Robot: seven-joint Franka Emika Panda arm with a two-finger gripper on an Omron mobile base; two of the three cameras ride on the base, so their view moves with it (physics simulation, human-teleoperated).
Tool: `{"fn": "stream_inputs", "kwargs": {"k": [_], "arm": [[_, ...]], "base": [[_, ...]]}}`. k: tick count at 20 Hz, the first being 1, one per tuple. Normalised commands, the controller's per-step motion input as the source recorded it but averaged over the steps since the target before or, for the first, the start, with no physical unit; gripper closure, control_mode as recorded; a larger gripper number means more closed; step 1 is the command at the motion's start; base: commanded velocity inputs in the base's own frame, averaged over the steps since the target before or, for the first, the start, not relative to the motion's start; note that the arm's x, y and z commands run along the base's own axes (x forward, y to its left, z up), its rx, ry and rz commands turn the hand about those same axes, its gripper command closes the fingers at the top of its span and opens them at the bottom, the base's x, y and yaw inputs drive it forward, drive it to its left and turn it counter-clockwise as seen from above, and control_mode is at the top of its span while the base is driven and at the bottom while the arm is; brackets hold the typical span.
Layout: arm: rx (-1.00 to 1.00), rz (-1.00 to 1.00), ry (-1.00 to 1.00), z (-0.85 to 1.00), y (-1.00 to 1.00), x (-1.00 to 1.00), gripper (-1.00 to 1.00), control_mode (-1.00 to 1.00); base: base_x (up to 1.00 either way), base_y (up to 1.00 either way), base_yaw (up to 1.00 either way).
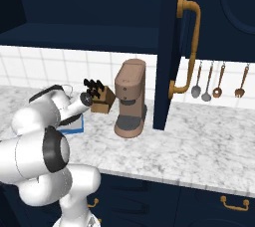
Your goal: Pick the kettle from the counter and place it on the tray. Then pick the mug from the cabinet and place it on the tray. Then close the cabinet doors.
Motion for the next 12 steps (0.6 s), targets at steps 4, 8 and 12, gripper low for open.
{"fn": "stream_inputs", "kwargs": {"k": [4,8,12], "arm": [[0.0,0.0,0.0,-0.4,0.1,0.25,1.0,-1.0],[0.0,0.01,0.0,-0.37,0.02,0.31,1.0,-1.0],[0.0,0.04,0.0,-0.22,0.01,0.33,1.0,-1.0]], "base": [[0.0,0.0,0.0],[0.0,0.0,0.0],[0.0,0.0,0.0]]}}
